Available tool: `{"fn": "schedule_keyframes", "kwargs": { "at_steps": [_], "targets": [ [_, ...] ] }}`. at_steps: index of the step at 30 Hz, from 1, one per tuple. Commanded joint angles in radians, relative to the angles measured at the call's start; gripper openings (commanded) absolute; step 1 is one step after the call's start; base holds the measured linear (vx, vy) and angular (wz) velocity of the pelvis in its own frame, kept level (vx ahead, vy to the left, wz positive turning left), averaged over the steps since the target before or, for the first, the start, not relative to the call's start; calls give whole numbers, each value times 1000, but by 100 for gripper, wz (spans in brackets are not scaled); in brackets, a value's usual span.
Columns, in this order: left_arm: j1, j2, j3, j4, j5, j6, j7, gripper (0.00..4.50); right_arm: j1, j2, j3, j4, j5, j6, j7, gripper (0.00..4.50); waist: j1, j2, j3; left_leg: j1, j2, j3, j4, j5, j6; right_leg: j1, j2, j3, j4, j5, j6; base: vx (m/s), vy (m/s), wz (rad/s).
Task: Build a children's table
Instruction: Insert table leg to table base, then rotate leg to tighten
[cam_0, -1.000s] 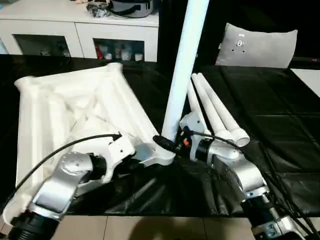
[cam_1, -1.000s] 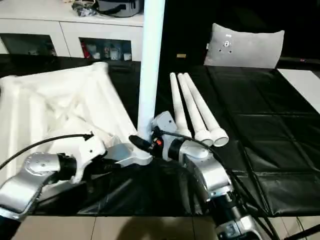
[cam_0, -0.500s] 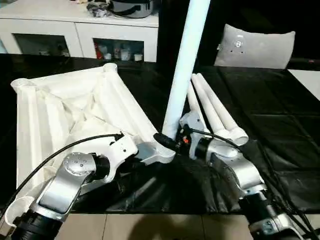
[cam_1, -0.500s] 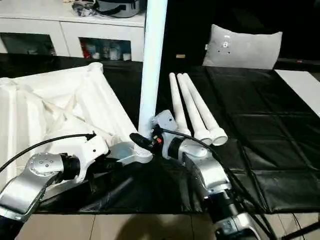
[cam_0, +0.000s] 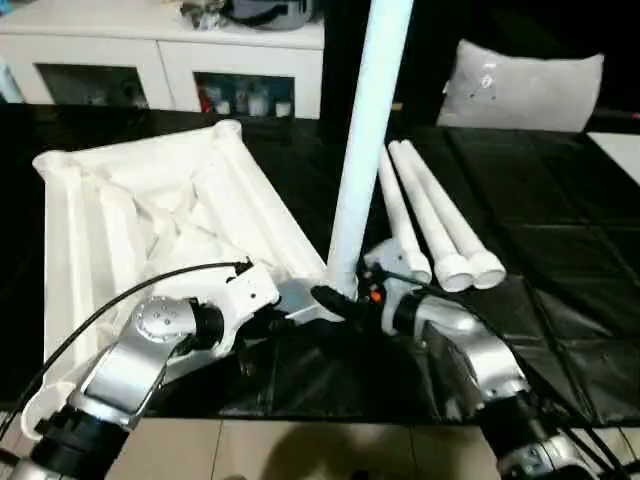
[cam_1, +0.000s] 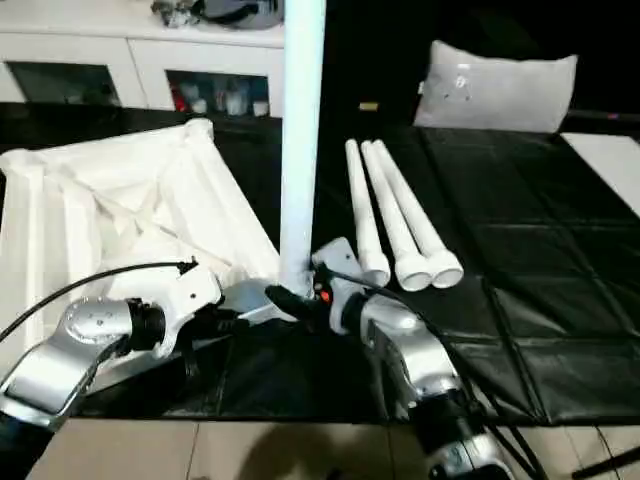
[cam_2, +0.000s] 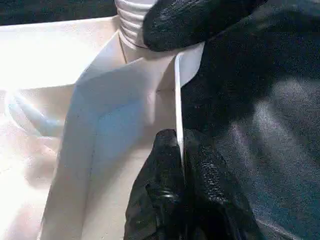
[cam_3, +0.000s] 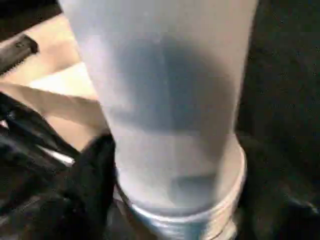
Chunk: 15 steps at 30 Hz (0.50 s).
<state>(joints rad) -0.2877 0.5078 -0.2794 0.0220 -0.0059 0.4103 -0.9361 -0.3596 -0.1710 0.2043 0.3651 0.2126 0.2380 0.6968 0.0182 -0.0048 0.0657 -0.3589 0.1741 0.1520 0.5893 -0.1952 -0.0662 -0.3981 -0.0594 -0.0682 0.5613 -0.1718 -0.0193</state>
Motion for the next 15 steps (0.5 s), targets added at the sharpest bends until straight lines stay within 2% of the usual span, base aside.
{"fn": "schedule_keyframes", "kwargs": {
  "at_steps": [1,2,3,4,5,7,8,9,12,15],
  "targets": [
    [-49,16,35,-8,1,-45,7,0,38,-24,-2,13,-10,9,12,386,5,23,-54,17,52,-17,-93,-415,-10,26,-83,53,-73,-424,-148,0,0,0],
    [-53,19,32,0,2,-52,1,0,49,-32,-4,-4,-9,3,16,401,8,19,-57,9,51,-15,-93,-378,-3,34,-81,53,-69,-389,-156,0,0,0],
    [-59,23,28,10,0,-59,-8,0,64,-42,-13,-24,-2,-8,24,408,13,24,-58,9,51,-14,-93,-367,-1,35,-82,54,-67,-373,-157,0,0,0],
    [-60,24,28,14,-2,-61,-10,0,69,-44,-19,-32,2,-9,25,408,15,25,-61,10,52,-13,-91,-348,0,37,-80,53,-63,-345,-168,0,0,0],
    [-66,28,22,26,-3,-70,-18,0,84,-51,-32,-56,9,-17,26,413,16,21,-63,8,52,-11,-88,-326,4,39,-79,53,-59,-321,-177,0,0,0],
    [-71,35,13,39,-2,-81,-33,0,100,-67,-36,-87,11,-28,37,443,18,20,-68,6,52,-9,-85,-287,11,42,-78,53,-54,-282,-188,0,0,0],
    [-73,36,13,47,-2,-87,-37,0,109,-77,-42,-106,13,-32,41,448,19,18,-68,1,50,-7,-83,-252,18,45,-77,54,-49,-247,-193,54,-28,2],
    [-77,38,10,59,-2,-99,-47,0,120,-90,-52,-132,24,-31,54,450,21,18,-68,4,50,-5,-80,-242,22,42,-77,55,-49,-236,-197,54,-28,2],
    [-86,45,0,82,-6,-129,-73,0,132,-114,-61,-169,37,-38,78,450,24,17,-71,0,48,-1,-75,-176,41,50,-77,54,-39,-170,-216,0,0,0],
    [-87,56,-12,92,-18,-157,-118,0,129,-142,-64,-208,54,-35,115,450,27,17,-72,1,48,-1,-73,-161,50,53,-76,51,-37,-174,-218,0,0,0]
  ]
}}
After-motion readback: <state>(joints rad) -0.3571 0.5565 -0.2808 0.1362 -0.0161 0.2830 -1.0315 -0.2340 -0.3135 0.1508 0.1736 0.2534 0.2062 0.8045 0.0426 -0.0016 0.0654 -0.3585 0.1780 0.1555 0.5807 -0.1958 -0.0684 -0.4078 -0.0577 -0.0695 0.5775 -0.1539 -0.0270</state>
